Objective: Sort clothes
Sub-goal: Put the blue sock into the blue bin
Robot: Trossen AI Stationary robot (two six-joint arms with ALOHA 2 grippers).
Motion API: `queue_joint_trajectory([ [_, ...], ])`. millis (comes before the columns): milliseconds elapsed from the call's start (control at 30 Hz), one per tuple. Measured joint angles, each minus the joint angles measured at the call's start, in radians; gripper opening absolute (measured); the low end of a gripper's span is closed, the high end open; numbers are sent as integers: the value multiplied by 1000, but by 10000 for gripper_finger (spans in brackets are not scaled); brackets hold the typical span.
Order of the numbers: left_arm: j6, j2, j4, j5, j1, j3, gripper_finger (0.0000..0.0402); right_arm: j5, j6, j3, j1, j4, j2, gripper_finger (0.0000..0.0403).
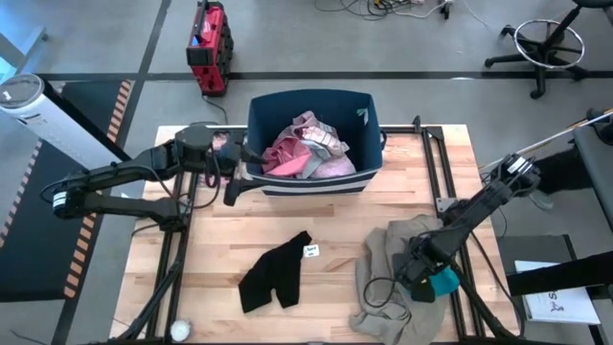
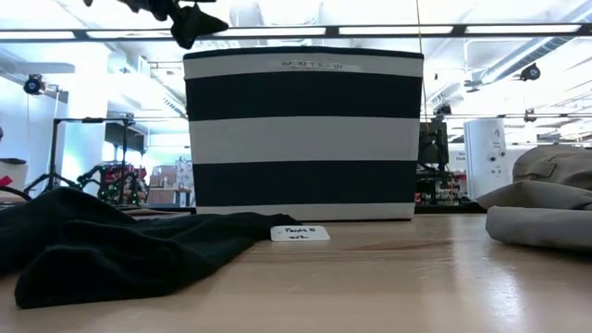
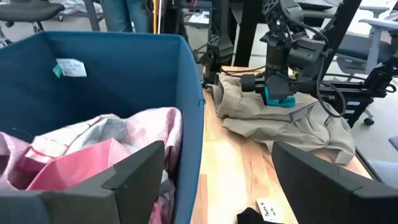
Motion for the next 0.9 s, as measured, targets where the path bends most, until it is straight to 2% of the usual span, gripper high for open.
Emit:
queue_joint_trajectory([
  [233,-2,-2,5,0,-3,-1,270,-62,-30,30,0,-1,-42,17],
  [533,-1,-4,10,1,-4,-1,253,-53,28,140,-17,-44,-189,3],
  [600,-1,-5,10,1,-4,-1,250,-5,10,187,-34,-73,-218,3],
  [733,-1,-5,10,1,-4,-1,244,164,-117,305,-79,-131,-258,1],
  [900,0,-5,10,0,-4,-1,242,494,-336,477,-153,-169,-266,1],
])
